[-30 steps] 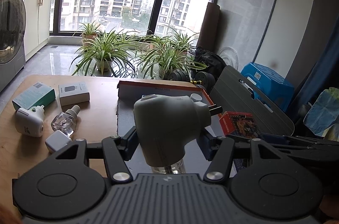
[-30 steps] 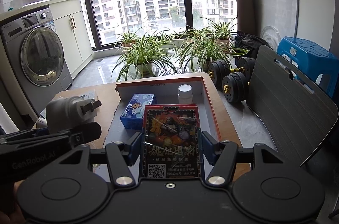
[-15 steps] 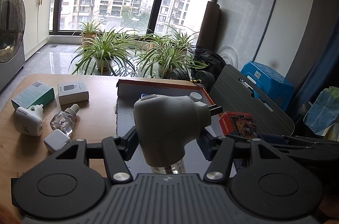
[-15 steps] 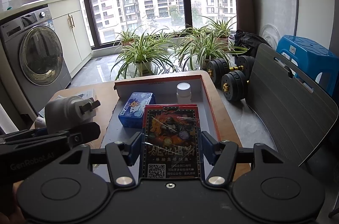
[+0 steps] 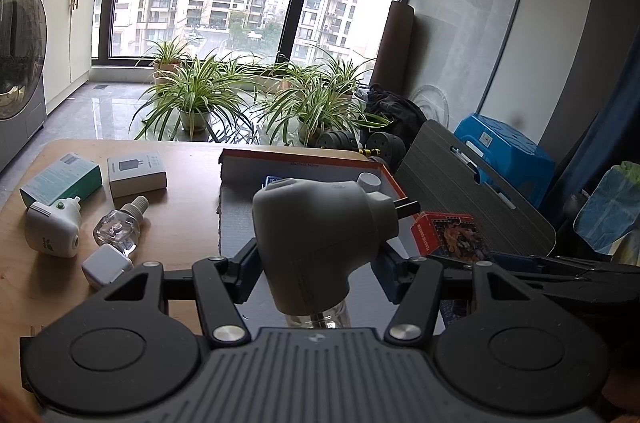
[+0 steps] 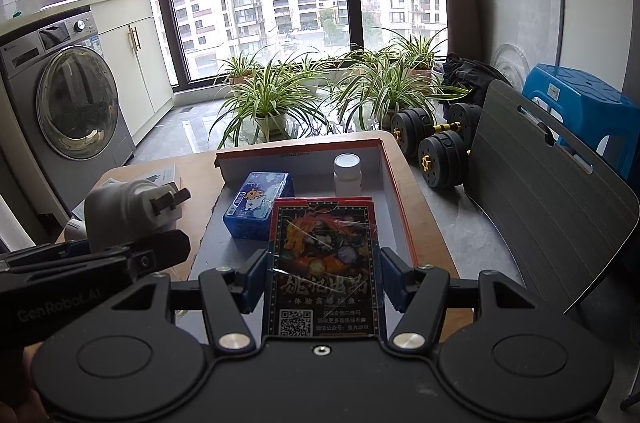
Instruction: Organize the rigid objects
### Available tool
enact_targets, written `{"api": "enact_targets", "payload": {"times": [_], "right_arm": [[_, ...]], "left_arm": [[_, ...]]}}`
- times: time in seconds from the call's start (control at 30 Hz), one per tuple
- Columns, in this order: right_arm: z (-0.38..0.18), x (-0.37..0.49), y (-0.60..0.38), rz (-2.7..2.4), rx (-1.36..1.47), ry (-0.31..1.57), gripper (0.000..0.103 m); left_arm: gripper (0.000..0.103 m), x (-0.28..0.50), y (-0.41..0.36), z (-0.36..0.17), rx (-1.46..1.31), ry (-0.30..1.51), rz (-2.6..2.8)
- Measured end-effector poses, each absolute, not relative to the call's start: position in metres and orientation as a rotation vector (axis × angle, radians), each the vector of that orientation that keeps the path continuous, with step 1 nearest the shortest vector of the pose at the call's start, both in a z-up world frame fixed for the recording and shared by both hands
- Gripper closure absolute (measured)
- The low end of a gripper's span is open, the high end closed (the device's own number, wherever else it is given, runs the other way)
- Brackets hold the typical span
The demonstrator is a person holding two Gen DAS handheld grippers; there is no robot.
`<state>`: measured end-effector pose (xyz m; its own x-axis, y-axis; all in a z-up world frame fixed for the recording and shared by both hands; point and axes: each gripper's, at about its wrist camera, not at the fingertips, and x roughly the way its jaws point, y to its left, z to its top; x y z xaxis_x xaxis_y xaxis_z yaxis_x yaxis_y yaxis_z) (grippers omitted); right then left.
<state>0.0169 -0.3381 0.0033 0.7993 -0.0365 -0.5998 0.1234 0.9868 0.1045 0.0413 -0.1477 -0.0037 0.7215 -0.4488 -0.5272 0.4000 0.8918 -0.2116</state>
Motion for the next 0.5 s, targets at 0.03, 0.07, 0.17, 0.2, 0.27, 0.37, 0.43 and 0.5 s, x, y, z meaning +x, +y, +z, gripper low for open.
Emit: {"api": "enact_targets", "payload": {"times": [0.03,0.07,0.17,0.2,0.27,0.37,0.43,0.5], "right_arm": [[0.0034,0.0169,-0.3381,-0.086,0.141,0.64,0.032],[0.002,0.0163,-0.3383,-0.086,0.142,0.641,0.032],[-0.0013,0.0146,-0.3385,-0.086,0.143,0.644,0.032],[-0.0017,0.0147,-0.3385,-0.087,0.145,0.646,0.032],[-0.0026,0.0144,-0.3388,-0.087,0.146,0.648,0.032],[-0.0029,0.0138,-0.3387,-0.087,0.147,0.651,0.032],[-0.0023,0.0144,-0.3382,-0.088,0.148,0.654,0.032],[-0.0015,0.0145,-0.3381,-0.089,0.148,0.655,0.032]], "left_arm": [[0.044,0.0413,-0.1476,-0.0037,-0.085,0.604,-0.469],[0.044,0.041,-0.1477,-0.004,-0.084,0.604,-0.469],[0.044,0.0414,-0.1478,-0.0041,-0.085,0.607,-0.47],[0.044,0.0417,-0.1476,-0.0041,-0.085,0.607,-0.47],[0.044,0.0417,-0.1476,-0.0044,-0.085,0.608,-0.471],[0.044,0.0421,-0.1472,-0.0049,-0.086,0.609,-0.471],[0.044,0.0432,-0.1468,-0.0058,-0.086,0.612,-0.472],[0.044,0.0432,-0.1466,-0.0064,-0.084,0.613,-0.471]]}}
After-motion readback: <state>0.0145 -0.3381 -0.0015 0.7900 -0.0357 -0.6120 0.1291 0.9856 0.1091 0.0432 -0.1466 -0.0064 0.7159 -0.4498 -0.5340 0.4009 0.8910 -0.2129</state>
